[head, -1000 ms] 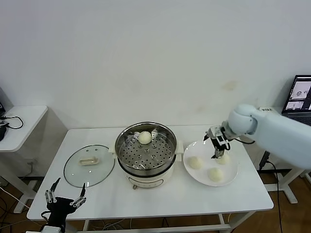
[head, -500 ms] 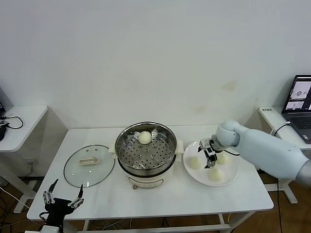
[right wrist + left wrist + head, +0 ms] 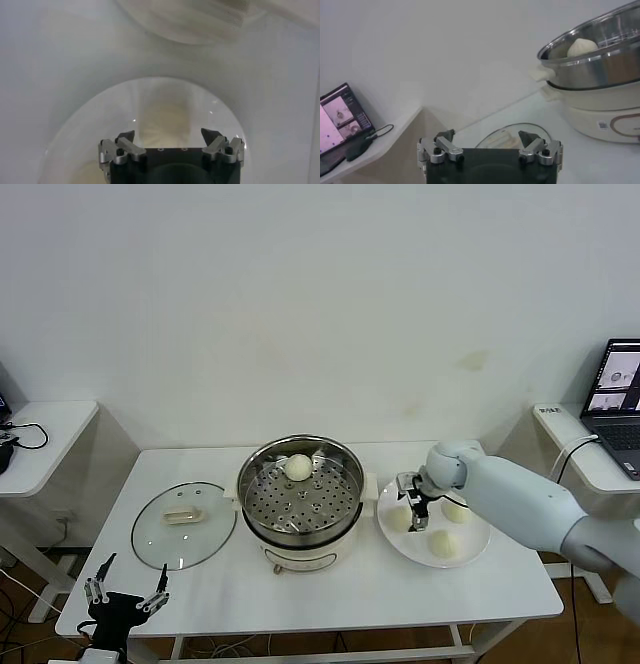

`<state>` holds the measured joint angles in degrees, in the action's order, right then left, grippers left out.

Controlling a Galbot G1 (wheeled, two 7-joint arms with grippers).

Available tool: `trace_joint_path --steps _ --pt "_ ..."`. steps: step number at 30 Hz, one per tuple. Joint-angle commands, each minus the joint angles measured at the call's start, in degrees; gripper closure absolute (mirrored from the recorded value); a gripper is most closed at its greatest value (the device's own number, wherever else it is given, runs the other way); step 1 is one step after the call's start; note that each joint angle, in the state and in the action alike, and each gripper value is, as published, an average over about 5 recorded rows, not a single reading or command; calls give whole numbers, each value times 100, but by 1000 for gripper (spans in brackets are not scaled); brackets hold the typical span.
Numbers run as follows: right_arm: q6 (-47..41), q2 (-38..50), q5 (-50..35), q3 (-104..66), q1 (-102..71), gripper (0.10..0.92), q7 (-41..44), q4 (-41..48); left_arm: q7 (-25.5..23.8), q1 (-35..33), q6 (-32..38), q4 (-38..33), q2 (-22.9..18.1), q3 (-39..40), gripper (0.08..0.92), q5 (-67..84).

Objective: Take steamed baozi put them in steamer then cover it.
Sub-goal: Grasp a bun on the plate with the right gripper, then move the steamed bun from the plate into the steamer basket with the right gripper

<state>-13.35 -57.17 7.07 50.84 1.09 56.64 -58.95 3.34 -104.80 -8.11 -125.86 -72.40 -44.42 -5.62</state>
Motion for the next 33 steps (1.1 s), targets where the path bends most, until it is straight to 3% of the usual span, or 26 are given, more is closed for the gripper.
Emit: trace_joint_path --steps 1,11,26,33 --pt "-5 -265 74 -77 -86 279 12 381 1 -3 4 -6 0 4 177 -4" --pt "-143 33 -127 29 263 425 189 -22 8 -15 5 -34 -19 -2 177 -8" --pt "-482 1107 -1174 933 1960 415 464 -1593 -3 -26 1 -166 1 37 177 -8" --pt "-661 1004 -1885 1634 3382 414 404 -1946 -8 -11 0 -215 43 60 177 -4"
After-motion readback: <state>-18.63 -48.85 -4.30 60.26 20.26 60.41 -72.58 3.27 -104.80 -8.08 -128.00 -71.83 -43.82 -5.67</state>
